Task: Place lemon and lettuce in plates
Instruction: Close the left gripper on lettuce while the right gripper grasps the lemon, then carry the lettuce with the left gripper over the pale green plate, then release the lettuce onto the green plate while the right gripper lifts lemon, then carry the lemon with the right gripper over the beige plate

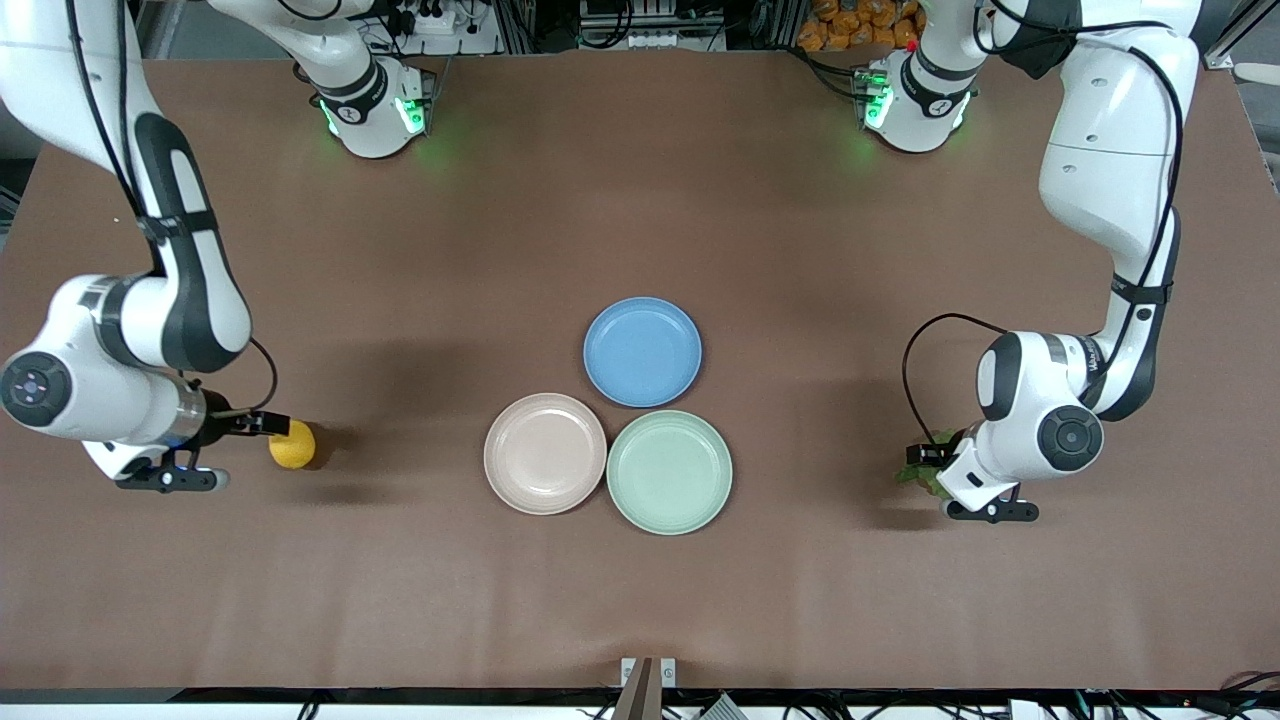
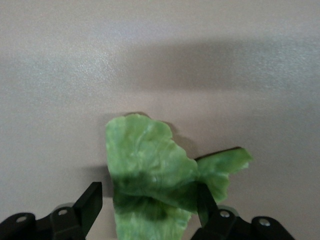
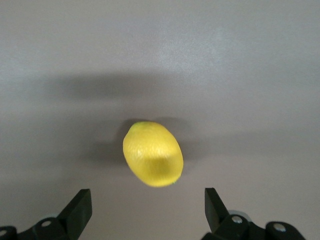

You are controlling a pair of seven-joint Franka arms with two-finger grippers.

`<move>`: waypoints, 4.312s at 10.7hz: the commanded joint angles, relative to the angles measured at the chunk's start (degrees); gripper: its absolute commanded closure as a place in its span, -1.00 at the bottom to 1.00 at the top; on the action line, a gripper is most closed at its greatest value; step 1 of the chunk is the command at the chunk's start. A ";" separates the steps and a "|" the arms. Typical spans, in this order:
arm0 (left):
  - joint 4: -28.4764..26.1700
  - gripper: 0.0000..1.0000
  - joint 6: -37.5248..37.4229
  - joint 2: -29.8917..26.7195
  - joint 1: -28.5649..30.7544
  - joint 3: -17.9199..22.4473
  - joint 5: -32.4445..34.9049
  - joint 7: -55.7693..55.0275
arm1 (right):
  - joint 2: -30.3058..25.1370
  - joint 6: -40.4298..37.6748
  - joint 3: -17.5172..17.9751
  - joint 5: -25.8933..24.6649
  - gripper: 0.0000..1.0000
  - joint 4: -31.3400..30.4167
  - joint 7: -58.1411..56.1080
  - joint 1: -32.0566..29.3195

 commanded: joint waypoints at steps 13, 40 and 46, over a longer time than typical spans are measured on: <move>3.21 1.00 1.71 -7.81 -2.90 -10.60 1.39 -18.51 | 9.66 15.27 0.83 5.60 -1.00 -2.16 -6.36 -2.01; 7.17 -1.00 -22.51 -26.76 -7.43 -5.26 4.41 -19.07 | 9.93 4.82 1.09 8.84 0.01 7.76 21.99 15.63; 4.90 -1.00 -37.57 -38.99 0.67 -5.17 0.78 -6.81 | 11.42 7.97 1.09 10.60 0.03 11.28 28.95 25.40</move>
